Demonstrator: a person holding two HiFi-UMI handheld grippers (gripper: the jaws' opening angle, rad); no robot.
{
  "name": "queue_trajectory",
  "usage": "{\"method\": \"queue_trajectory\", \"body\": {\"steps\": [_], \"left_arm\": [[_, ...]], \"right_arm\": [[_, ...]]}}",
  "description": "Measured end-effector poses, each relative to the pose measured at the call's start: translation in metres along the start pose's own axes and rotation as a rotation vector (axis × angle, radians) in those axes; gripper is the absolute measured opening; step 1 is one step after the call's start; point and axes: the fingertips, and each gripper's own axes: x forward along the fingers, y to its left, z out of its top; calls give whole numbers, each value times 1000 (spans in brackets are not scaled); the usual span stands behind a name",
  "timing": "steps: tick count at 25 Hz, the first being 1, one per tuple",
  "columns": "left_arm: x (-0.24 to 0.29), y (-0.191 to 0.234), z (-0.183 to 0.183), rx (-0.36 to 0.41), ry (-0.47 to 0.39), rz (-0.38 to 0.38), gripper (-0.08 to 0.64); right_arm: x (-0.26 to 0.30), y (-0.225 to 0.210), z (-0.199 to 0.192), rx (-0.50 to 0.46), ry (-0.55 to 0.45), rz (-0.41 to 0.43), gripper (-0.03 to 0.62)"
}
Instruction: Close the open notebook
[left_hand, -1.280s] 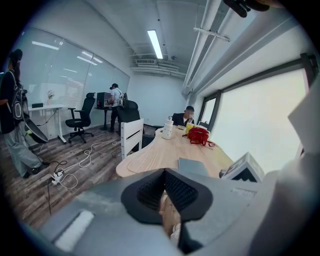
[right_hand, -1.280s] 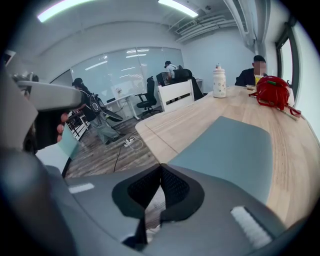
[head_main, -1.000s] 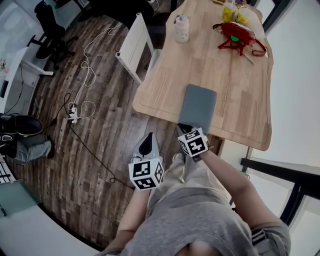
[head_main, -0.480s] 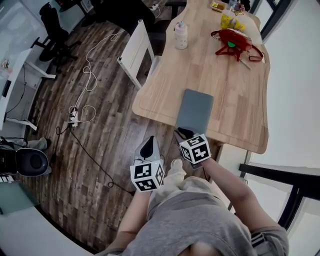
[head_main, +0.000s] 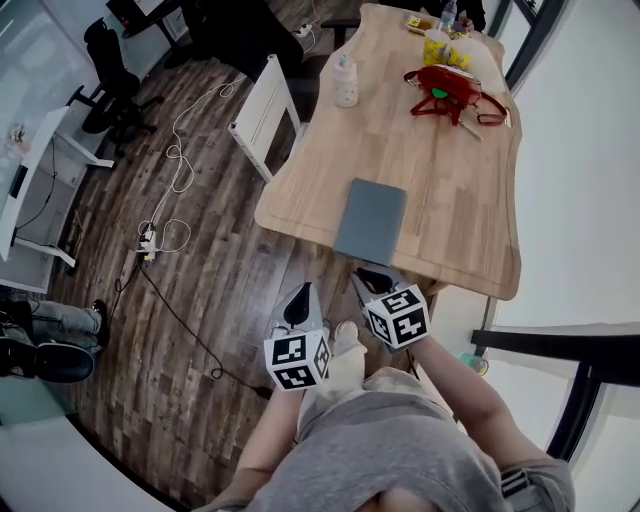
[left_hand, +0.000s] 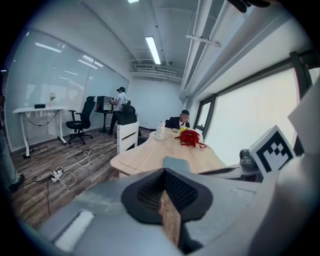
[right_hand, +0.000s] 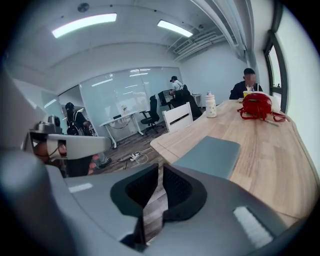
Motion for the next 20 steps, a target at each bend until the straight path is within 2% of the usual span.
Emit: {"method": "queue_trajectory", "body": {"steps": [5,15,20], "left_arm": [[-22,-26,-10,8,-8,-18,5],[-70,-73,-40,32,-19,-40,5],[-94,-97,-50,48,-33,-58,5]], "right_arm": [[-43,9,-6,-4,-53,-17,3],[-123,23,-31,22,-130,-25,3],[-162,27,-44,39,-194,-57,3]]}}
